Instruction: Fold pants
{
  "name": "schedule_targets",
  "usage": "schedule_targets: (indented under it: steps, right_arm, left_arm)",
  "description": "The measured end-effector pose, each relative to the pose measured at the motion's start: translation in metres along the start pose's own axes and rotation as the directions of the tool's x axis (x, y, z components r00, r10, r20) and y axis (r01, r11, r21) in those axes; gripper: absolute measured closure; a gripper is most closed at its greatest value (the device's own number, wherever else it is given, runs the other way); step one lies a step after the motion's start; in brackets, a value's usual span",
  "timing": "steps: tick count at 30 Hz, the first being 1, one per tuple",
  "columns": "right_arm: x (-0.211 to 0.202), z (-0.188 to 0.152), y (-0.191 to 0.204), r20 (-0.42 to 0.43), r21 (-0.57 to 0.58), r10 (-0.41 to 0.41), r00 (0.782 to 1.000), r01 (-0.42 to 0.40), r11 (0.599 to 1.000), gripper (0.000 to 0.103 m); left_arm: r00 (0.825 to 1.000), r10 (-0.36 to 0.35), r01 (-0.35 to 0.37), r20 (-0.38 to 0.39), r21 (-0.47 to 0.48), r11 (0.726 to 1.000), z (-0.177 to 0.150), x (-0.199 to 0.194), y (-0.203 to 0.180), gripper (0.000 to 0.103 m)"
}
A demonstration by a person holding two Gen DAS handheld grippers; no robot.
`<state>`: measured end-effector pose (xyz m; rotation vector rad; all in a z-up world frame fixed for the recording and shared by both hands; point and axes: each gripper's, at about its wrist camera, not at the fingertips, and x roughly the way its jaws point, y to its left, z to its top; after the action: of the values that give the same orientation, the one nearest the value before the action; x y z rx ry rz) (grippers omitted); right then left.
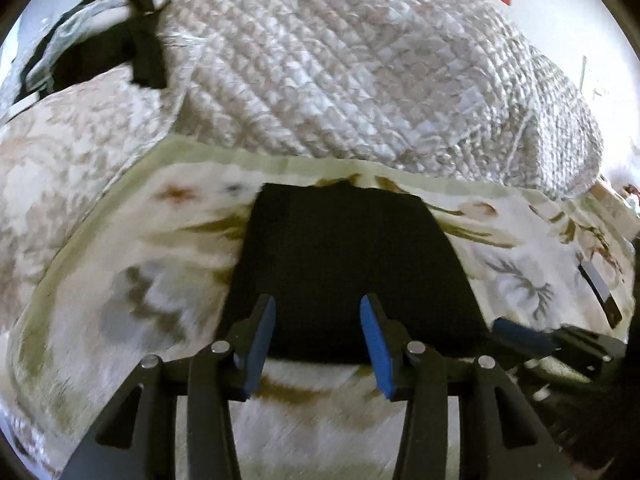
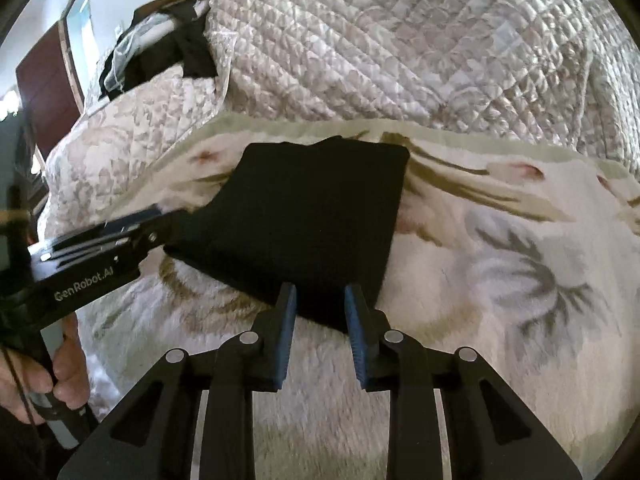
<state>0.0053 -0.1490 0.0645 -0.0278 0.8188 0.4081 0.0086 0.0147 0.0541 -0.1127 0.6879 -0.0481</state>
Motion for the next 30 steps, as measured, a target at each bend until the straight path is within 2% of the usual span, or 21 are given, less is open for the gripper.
schedule_targets:
  steps: [4,7,11,21,23,25,30]
  right_arm:
    - [0.009,-0.005,-0.002,-0.025,-0.002,-0.005,1.0,0.005,1.0,0.078]
    - [0.002,-0.004,-0.006,-0.024,0.013,0.007,1.0,-0.007,1.0,0.078]
    - [-0.007,-0.005,-0.01,-0.027,0.019,0.008,1.0,-0.008,1.0,0.077]
    - [-0.012,-0.027,-0.01,-0.075,-0.003,-0.016,0.997,0.016,1.0,0.073]
    - [-0.01,-0.03,-0.012,-0.089,-0.005,-0.028,0.996,0.028,1.0,0.07]
    - [-0.006,-0.033,-0.013,-0.107,-0.007,-0.032,0.994,0.031,0.999,0.063]
    - [-0.003,-0.036,-0.009,-0.109,-0.036,-0.046,0.993,0.043,0.998,0.058]
  left_arm:
    - [0.996,0.02,-0.016,-0.092,0.048,0.999,-0.011,0.024,-0.008,0.056]
    - [0.995,0.064,-0.055,-0.082,0.105,0.993,-0.016,0.024,-0.017,0.056]
    - [0.994,0.055,-0.049,-0.091,0.06,0.997,-0.016,0.018,-0.011,0.056]
    - [0.987,0.103,-0.103,-0.124,0.005,0.995,-0.036,0.002,0.006,0.056]
    - [0.984,0.115,-0.115,-0.136,0.002,0.993,-0.039,0.003,0.008,0.056]
    - [0.98,0.125,-0.126,-0.153,0.003,0.992,-0.043,0.006,0.009,0.056]
    - [0.98,0.123,-0.123,-0.157,0.012,0.992,-0.047,0.007,0.009,0.054]
